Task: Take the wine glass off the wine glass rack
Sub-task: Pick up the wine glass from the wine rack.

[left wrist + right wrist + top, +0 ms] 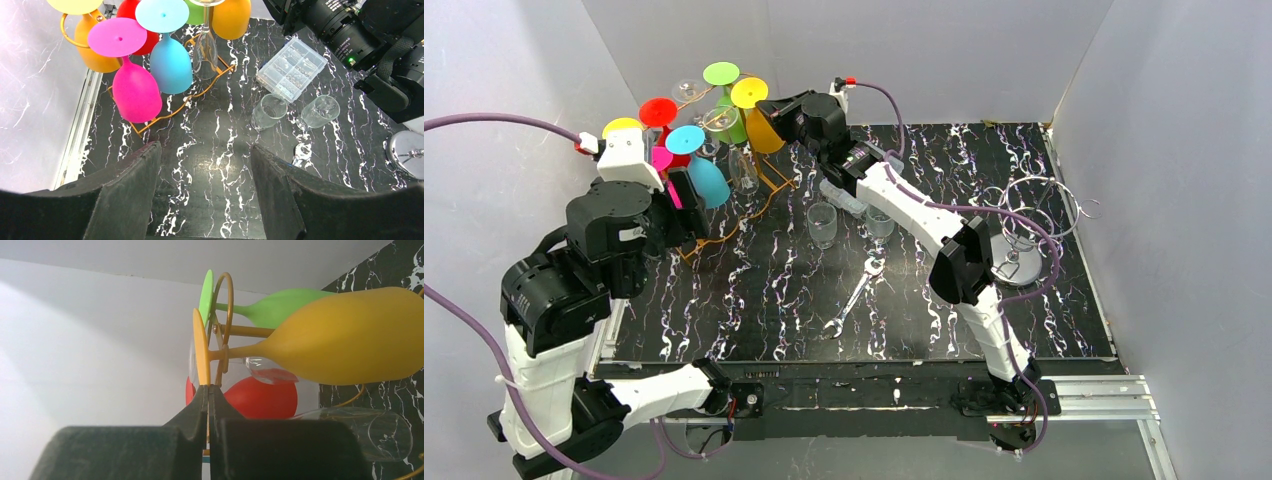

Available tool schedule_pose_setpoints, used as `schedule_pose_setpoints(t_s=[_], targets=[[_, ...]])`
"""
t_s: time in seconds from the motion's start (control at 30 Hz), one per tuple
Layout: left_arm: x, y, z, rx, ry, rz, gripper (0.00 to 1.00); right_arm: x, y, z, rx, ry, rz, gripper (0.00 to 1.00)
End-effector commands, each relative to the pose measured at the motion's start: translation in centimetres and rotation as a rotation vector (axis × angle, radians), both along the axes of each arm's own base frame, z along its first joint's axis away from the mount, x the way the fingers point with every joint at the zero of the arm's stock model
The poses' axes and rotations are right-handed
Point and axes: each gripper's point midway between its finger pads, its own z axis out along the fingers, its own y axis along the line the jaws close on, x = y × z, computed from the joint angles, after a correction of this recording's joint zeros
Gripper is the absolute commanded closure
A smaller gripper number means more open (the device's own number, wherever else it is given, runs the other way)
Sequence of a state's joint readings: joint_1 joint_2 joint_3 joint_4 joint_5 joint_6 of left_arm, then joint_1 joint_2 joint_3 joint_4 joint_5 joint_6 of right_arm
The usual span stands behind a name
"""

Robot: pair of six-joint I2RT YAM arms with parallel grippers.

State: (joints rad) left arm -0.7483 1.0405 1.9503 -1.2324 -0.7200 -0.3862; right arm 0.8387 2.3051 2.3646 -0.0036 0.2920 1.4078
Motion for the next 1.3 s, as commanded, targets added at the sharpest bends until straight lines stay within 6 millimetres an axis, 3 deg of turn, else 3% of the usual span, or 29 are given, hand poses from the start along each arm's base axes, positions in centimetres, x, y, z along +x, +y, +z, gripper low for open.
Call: schedule_pose_setpoints(t_s=[0.0,0.47,1.07,1.27], targets=[[0.4,-0.4,-0.3,-0.007,0.009,0.009,0.35,-1.4,-2.5,7.0,0.118,-0.079,-0.023,0.99],[0.7,-1.2,-1.4,-0.026,0.033,0.001,0.35,-2.4,-3.3,6.9,0.1,-0.047,-0.012,0.99],[0.9,-1.9,-2.0,-0.048,0.045,-0.008,0.35,-3.6,-2.9,4.1,0.024,0.007,0.049,0.99],[1.2,-2.4,-2.3,-0.053,0.055,-0.013,0.35,-3.9,-3.2,4.7,0.023,-0.006,0.053,0.99]])
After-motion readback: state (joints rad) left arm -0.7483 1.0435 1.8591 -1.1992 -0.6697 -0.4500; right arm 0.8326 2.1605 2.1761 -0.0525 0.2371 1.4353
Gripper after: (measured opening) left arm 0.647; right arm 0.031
